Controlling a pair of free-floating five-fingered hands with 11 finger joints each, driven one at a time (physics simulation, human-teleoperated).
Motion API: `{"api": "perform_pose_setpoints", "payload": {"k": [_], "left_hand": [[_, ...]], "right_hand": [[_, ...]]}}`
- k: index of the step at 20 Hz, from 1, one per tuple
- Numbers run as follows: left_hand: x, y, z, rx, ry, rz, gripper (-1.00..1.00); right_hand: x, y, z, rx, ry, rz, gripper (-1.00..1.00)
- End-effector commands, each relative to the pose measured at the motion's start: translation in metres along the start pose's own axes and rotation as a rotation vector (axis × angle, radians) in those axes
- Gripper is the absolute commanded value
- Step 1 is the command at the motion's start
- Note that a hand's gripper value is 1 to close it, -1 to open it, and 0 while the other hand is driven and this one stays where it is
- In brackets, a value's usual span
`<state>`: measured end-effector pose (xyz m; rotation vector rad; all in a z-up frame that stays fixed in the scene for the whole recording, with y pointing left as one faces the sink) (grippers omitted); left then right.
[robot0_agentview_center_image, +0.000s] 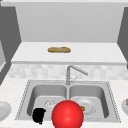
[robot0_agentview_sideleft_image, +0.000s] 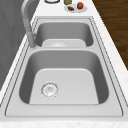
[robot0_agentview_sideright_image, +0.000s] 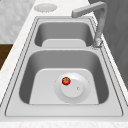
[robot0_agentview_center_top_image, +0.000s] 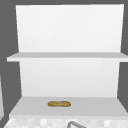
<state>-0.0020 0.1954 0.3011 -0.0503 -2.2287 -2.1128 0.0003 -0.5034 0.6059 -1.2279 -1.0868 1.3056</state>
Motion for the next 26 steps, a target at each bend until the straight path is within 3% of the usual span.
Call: {"api": "perform_pose_setpoints", "payload": {"k": [1, 6, 16, 26], "left_hand": [[0.000, 0.000, 0.000, 0.000, 0.000, 0.000, 0.00], [0.000, 0.000, 0.000, 0.000, 0.000, 0.000, 0.00], [0.000, 0.000, 0.000, 0.000, 0.000, 0.000, 0.00], [0.000, 0.000, 0.000, 0.000, 0.000, 0.000, 0.00]], "right_hand": [[0.031, 0.004, 0.014, -0.018, 0.004, -0.001, -1.00], [0.063, 0.008, 0.025, -0.014, 0.096, 0.008, -1.00], [0.128, 0.009, 0.011, -0.006, 0.163, -0.014, -1.00], [0.185, 0.004, -0.018, -0.009, 0.335, -0.031, -1.00]]}}
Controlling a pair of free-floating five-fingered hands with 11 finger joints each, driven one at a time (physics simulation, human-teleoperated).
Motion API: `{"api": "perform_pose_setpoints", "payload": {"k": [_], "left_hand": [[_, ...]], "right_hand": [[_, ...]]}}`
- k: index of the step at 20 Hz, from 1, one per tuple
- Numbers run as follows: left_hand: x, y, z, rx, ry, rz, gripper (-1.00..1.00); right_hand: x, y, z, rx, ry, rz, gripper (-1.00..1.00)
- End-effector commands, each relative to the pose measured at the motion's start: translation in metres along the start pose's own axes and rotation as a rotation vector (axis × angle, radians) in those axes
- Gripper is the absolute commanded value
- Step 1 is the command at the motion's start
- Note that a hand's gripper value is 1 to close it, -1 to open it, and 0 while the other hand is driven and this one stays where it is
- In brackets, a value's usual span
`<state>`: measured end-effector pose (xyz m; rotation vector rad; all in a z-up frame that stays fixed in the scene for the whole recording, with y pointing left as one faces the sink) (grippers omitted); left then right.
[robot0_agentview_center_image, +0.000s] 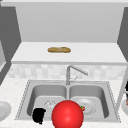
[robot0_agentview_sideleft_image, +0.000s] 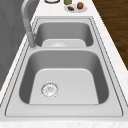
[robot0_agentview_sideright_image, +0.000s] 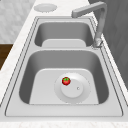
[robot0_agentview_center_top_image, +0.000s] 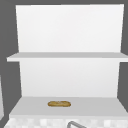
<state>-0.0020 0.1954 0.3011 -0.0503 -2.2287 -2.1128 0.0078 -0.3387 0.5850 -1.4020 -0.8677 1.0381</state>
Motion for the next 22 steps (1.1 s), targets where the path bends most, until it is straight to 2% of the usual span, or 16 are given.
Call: {"api": "perform_pose_setpoints", "payload": {"k": [1, 4, 7, 22], "left_hand": [[0.000, 0.000, 0.000, 0.000, 0.000, 0.000, 0.00], [0.000, 0.000, 0.000, 0.000, 0.000, 0.000, 0.00], [0.000, 0.000, 0.000, 0.000, 0.000, 0.000, 0.00], [0.000, 0.000, 0.000, 0.000, 0.000, 0.000, 0.00]], "right_hand": [[0.026, 0.000, -0.009, 0.018, 0.026, -0.028, -1.00], [0.036, -0.003, -0.017, 0.021, 0.085, -0.037, -1.00], [0.047, -0.004, -0.022, 0.022, 0.104, -0.037, -1.00], [0.114, -0.008, -0.046, 0.015, 0.119, -0.047, -1.00]]}}
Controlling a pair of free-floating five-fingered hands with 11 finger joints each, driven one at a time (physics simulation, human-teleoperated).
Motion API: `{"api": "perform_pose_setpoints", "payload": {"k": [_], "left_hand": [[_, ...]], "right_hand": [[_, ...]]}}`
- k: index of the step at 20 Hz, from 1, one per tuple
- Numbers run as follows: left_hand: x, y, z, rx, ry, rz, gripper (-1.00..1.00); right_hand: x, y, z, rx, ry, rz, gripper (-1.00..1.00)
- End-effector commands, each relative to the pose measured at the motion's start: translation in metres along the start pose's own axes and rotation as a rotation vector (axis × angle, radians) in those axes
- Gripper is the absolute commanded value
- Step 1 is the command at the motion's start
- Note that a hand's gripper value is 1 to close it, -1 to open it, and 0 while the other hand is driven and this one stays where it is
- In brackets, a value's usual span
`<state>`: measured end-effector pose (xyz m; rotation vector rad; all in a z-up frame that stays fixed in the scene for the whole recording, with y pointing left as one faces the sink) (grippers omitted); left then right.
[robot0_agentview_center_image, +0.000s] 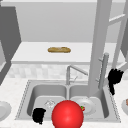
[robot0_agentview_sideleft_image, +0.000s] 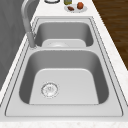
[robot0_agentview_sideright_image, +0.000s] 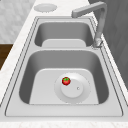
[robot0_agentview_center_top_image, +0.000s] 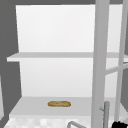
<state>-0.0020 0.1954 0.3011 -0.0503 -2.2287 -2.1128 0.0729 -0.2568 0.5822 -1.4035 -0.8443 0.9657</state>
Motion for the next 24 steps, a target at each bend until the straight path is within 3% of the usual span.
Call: {"api": "perform_pose_setpoints", "payload": {"k": [1, 11, 24], "left_hand": [[0.000, 0.000, 0.000, 0.000, 0.000, 0.000, 0.00], [0.000, 0.000, 0.000, 0.000, 0.000, 0.000, 0.00], [0.000, 0.000, 0.000, 0.000, 0.000, 0.000, 0.00]], "right_hand": [[0.020, 0.001, -0.013, 0.011, 0.062, -0.013, -1.00], [0.069, -0.001, -0.037, 0.003, 0.112, -0.020, -1.00], [0.133, -0.005, -0.074, -0.006, 0.253, -0.012, -1.00]]}}
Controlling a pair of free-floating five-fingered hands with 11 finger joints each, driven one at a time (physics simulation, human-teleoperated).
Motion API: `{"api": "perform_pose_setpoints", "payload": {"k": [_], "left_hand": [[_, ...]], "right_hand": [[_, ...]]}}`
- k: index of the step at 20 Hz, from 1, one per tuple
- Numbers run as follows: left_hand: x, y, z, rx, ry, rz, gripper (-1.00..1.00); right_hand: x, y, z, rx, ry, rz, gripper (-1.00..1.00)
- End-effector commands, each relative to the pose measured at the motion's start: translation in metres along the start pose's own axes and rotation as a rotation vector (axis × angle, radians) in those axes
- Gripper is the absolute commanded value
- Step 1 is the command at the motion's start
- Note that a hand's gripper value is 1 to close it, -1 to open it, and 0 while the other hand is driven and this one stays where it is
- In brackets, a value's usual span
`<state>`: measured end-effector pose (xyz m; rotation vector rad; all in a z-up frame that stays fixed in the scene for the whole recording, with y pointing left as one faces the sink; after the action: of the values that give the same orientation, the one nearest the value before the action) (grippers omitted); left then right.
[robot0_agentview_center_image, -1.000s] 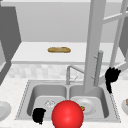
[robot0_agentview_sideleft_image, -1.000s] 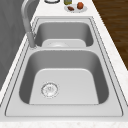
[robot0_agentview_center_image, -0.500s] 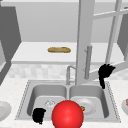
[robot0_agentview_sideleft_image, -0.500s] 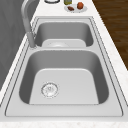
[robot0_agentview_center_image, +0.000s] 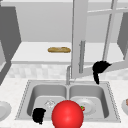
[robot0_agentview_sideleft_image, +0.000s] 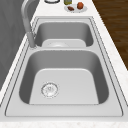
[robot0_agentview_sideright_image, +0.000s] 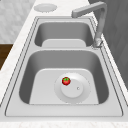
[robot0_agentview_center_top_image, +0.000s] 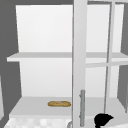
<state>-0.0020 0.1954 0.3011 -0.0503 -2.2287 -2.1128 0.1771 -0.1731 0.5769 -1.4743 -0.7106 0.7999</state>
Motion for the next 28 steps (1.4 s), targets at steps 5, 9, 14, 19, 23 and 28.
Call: {"api": "perform_pose_setpoints", "payload": {"k": [5, 9, 14, 19, 23, 28], "left_hand": [[0.000, 0.000, 0.000, 0.000, 0.000, 0.000, 0.00], [0.000, 0.000, 0.000, 0.000, 0.000, 0.000, 0.00], [0.000, 0.000, 0.000, 0.000, 0.000, 0.000, 0.00], [0.000, 0.000, 0.000, 0.000, 0.000, 0.000, 0.00], [0.000, 0.000, 0.000, 0.000, 0.000, 0.000, 0.00], [0.000, 0.000, 0.000, 0.000, 0.000, 0.000, 0.00]], "right_hand": [[0.043, -0.001, -0.019, 0.005, 0.132, 0.001, -1.00], [0.064, -0.003, -0.028, 0.006, 0.201, 0.001, -1.00], [0.090, -0.004, -0.039, 0.008, 0.292, 0.000, -1.00], [0.116, -0.005, -0.051, 0.011, 0.389, 0.001, -1.00], [0.137, -0.004, -0.061, 0.011, 0.472, 0.003, -1.00], [0.164, 0.000, -0.077, 0.011, 0.585, 0.003, -1.00]]}}
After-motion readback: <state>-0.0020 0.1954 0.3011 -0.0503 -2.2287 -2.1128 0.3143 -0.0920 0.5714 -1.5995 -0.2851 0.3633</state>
